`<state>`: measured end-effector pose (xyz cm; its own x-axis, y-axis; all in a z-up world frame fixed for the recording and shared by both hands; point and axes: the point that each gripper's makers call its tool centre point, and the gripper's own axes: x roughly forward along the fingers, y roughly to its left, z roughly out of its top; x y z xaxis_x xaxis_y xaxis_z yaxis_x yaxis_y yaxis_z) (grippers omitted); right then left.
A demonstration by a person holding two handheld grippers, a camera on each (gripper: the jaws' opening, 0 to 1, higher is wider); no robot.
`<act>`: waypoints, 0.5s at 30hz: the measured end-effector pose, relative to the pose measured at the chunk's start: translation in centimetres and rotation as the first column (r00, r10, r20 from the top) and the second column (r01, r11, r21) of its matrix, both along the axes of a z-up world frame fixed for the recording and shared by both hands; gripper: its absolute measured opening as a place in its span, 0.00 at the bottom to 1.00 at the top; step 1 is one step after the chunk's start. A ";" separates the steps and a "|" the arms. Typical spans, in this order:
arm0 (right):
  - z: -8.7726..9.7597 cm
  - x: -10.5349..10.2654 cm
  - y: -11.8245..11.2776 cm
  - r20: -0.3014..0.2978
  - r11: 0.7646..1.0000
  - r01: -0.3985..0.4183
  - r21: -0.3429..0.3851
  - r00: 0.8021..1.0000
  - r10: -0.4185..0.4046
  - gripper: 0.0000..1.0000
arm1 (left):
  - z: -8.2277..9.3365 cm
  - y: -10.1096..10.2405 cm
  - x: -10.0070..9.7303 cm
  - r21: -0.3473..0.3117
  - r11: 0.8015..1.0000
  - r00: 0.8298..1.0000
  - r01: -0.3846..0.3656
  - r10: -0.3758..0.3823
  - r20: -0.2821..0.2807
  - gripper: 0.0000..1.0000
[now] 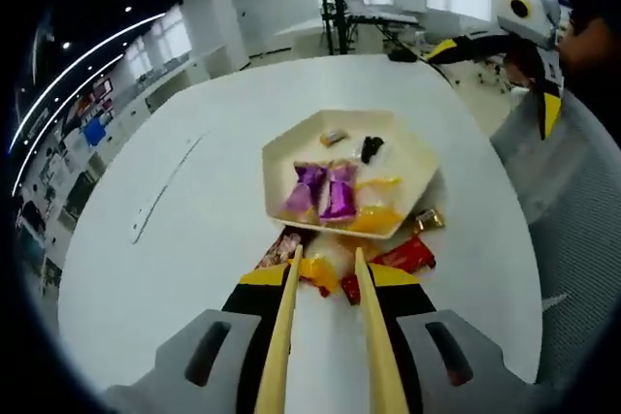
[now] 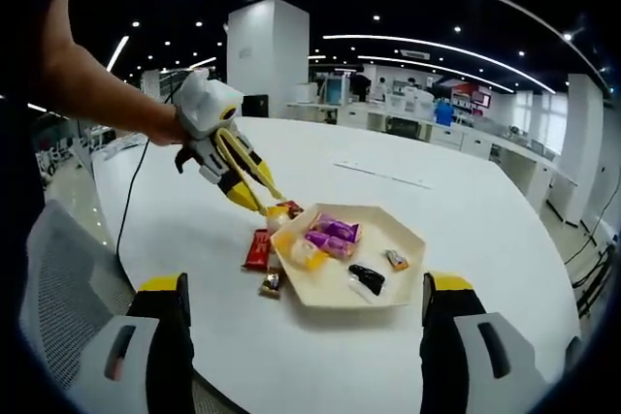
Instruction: Place the target food into the container with the food tongs after gripping and lifting it, then release it inside without dropping or visibly crushing the food.
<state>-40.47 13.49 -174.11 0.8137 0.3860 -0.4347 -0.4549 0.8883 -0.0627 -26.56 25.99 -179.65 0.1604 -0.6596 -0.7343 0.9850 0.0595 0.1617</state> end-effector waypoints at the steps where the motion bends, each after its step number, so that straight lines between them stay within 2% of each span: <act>1: 0.0 0.0 0.0 0.000 1.000 0.002 0.000 1.000 -0.002 0.98 | -0.2 -0.2 0.1 0.008 1.000 1.000 0.017 -0.017 0.005 0.26; 5: 0.1 0.0 -0.2 0.001 1.000 0.007 0.003 1.000 -0.007 0.98 | -0.5 -1.0 0.1 0.045 0.996 0.997 0.075 -0.076 0.013 0.26; 8: 0.0 0.0 -0.2 -0.001 1.000 0.007 -0.001 1.000 -0.007 0.98 | -1.1 -1.2 0.2 0.065 0.993 0.995 0.100 -0.101 -0.002 0.26; 13: 0.1 0.0 -0.2 -0.002 1.000 0.010 0.002 1.000 -0.009 0.97 | -1.9 -0.6 0.2 0.097 0.990 0.994 0.106 -0.103 -0.036 0.25; 15: 0.1 0.0 -0.2 -0.001 1.000 0.010 0.003 1.000 -0.010 0.97 | -2.1 0.1 -0.2 0.107 0.989 0.993 0.104 -0.098 -0.066 0.25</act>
<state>-40.46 13.32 -174.02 0.8171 0.3791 -0.4344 -0.4460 0.8931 -0.0595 -26.79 26.12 -181.72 0.0500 -0.5850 -0.8095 0.9933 -0.0556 0.1016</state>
